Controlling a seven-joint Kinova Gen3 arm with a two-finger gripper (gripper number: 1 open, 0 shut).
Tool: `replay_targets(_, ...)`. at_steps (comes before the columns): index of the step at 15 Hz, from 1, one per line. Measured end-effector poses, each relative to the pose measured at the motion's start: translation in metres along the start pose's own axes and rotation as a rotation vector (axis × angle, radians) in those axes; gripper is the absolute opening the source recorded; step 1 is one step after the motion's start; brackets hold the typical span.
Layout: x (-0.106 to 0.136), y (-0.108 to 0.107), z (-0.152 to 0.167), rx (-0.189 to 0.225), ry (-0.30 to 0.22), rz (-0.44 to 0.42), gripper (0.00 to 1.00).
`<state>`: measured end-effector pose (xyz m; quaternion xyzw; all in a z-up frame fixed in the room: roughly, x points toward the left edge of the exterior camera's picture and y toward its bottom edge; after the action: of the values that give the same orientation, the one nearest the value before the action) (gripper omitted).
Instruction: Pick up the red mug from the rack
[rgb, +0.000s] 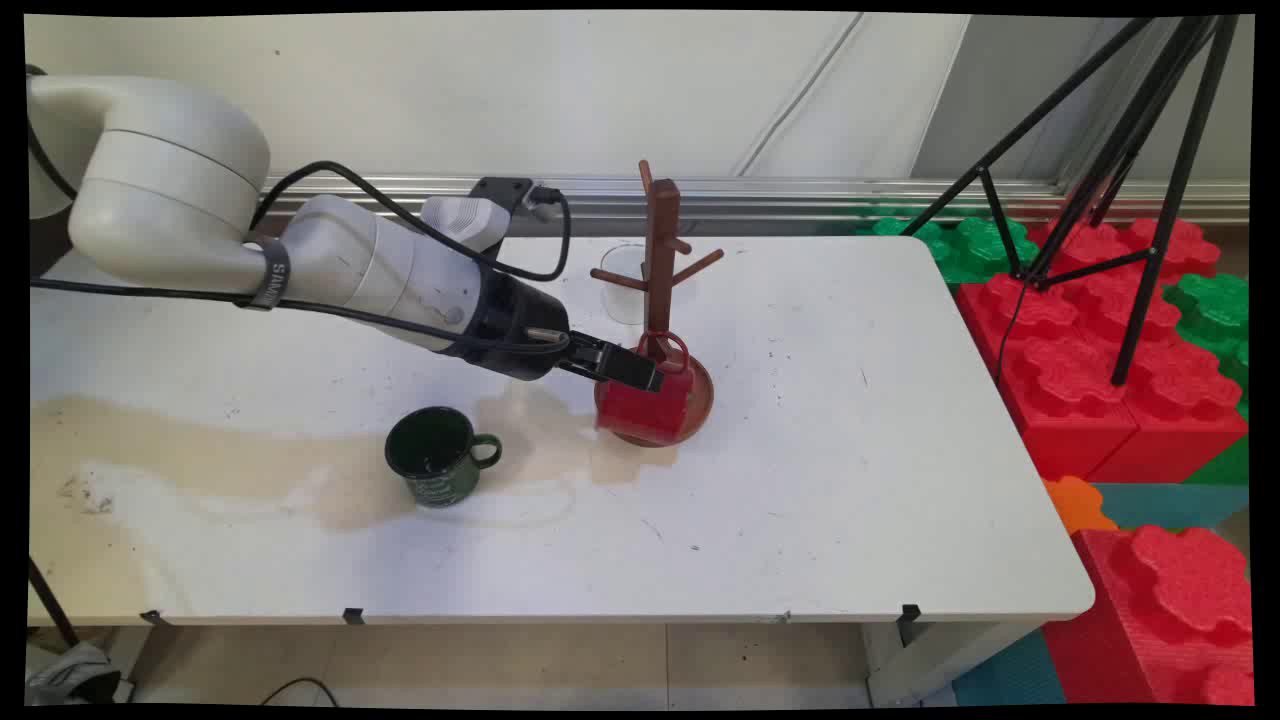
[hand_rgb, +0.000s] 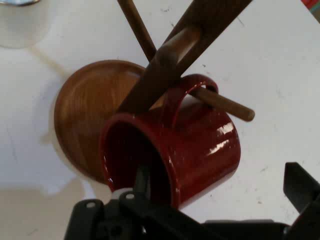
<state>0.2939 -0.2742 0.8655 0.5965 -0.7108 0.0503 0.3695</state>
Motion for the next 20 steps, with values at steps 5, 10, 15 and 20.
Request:
replay_targets(5,0.000,-0.001,-0.012,0.018,-0.016,0.064,1.00)
replay_targets(10,0.003,-0.004,-0.036,0.051,-0.045,0.205,1.00)
replay_targets(15,0.006,-0.011,-0.065,0.088,-0.087,0.350,1.00)
replay_targets(20,0.007,-0.017,-0.104,0.105,-0.138,0.547,1.00)
